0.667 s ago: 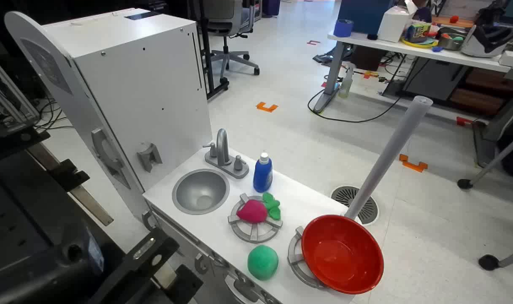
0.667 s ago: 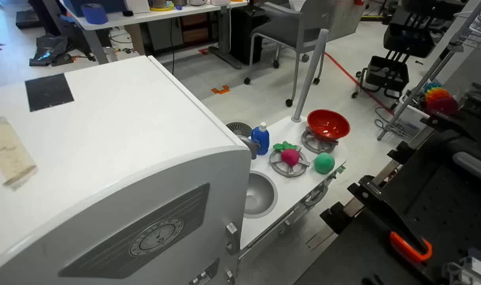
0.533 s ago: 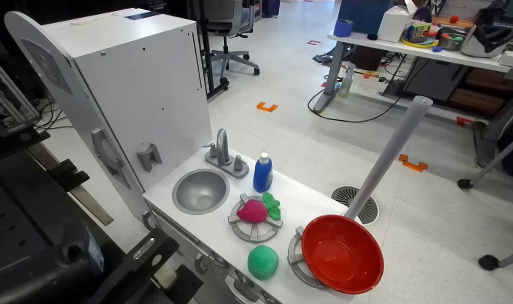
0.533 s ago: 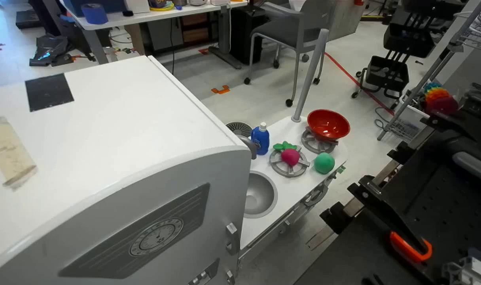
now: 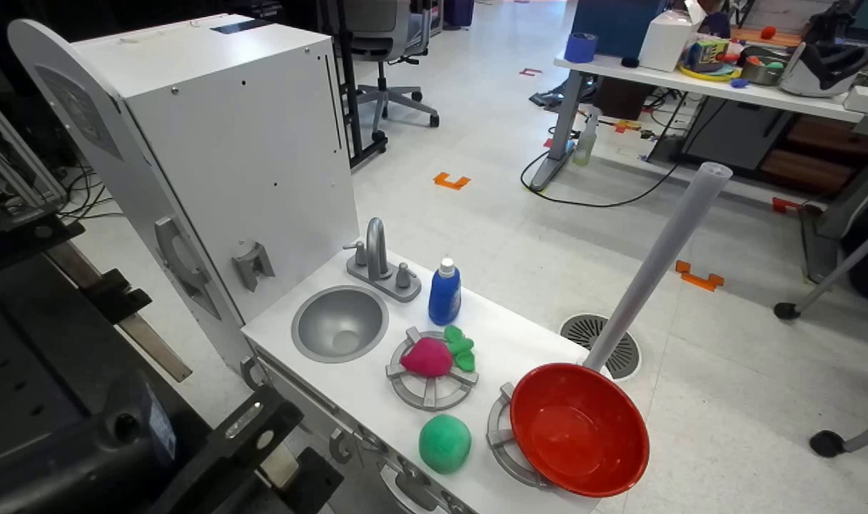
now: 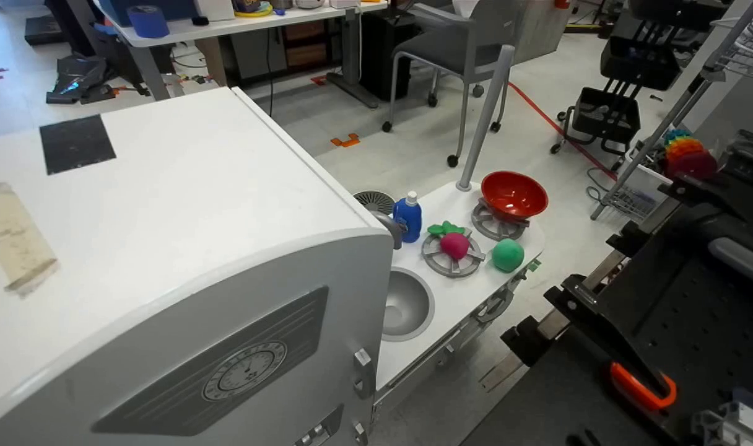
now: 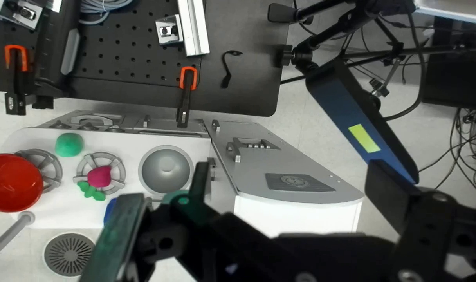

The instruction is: Move the blue bottle to the right

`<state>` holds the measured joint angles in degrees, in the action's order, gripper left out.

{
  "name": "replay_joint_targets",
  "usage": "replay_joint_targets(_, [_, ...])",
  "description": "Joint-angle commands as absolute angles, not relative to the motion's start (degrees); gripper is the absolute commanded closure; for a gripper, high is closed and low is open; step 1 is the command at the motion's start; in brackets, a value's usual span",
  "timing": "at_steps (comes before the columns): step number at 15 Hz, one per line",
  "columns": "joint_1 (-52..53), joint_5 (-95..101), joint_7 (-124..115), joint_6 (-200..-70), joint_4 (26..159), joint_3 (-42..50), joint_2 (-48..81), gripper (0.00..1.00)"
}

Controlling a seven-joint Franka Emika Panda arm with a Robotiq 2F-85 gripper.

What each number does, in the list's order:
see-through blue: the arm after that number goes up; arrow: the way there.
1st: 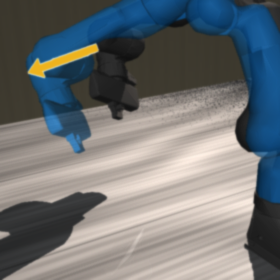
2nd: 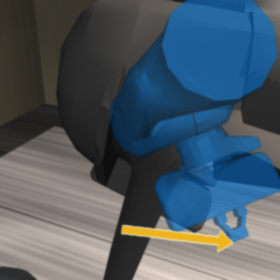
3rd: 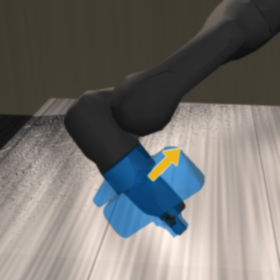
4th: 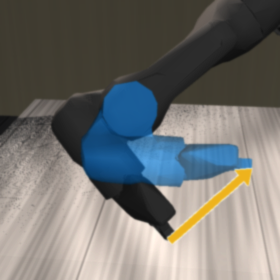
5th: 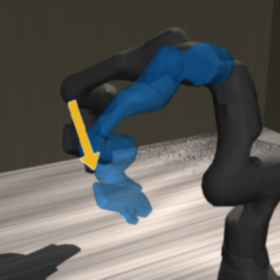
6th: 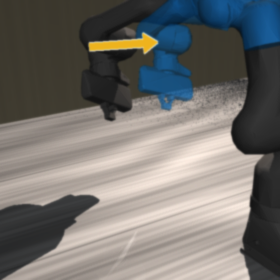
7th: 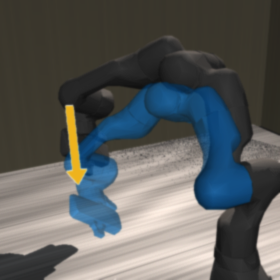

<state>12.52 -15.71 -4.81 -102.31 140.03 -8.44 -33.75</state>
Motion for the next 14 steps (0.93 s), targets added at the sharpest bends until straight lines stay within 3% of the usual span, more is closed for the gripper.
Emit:
replay_joint_targets(1, [9.34,-12.84,-3.35,-109.27,137.07,-8.51,-25.62,0.00])
replay_joint_targets(14, [4.41,-1.49,-5.66,-137.18,111.98,-3.40,22.10,0.00])
